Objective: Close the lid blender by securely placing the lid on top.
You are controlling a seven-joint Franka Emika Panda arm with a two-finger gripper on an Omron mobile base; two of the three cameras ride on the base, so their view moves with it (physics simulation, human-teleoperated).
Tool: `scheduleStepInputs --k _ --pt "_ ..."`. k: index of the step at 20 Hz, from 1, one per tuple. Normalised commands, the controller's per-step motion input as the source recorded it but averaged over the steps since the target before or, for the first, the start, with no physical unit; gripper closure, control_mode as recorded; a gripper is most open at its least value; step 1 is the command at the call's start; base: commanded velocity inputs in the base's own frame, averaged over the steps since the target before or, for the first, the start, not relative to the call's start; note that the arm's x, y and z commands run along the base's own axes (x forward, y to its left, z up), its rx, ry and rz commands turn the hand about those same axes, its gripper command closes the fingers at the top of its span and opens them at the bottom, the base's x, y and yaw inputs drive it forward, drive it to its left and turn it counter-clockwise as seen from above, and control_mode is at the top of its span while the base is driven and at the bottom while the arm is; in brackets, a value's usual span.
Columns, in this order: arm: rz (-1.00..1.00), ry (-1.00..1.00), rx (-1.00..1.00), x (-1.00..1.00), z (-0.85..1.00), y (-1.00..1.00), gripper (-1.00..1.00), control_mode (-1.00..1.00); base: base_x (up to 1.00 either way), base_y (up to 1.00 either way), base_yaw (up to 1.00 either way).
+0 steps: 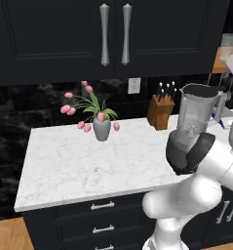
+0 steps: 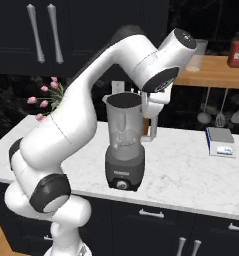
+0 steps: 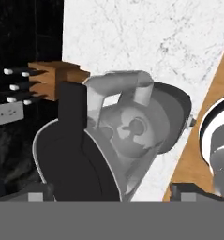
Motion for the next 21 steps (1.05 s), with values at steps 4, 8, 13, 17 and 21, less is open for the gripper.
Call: scheduleStepInputs --k 4,8,13,17,21 --pt "0.00 -0.39 -0.34 -1.00 -0.93 0.99 -1.00 -1.00 0.00 0.00 0.00" --pt "0.01 -0.14 -0.45 -1.00 -1.00 1.00 -1.00 -1.00 0.00 0.00 0.00" --pt "0.02 0.00 -0.52 -1.00 -1.00 1.00 -1.00 -1.00 0.00 0.00 0.00" --pt "0.02 -0.38 -0.54 -1.00 -0.52 0.86 -1.00 -1.00 0.00 0.00 0.00" --pt "0.05 -0.89 -0.25 -0.99 0.78 0.66 -1.00 -1.00 0.00 0.00 0.00"
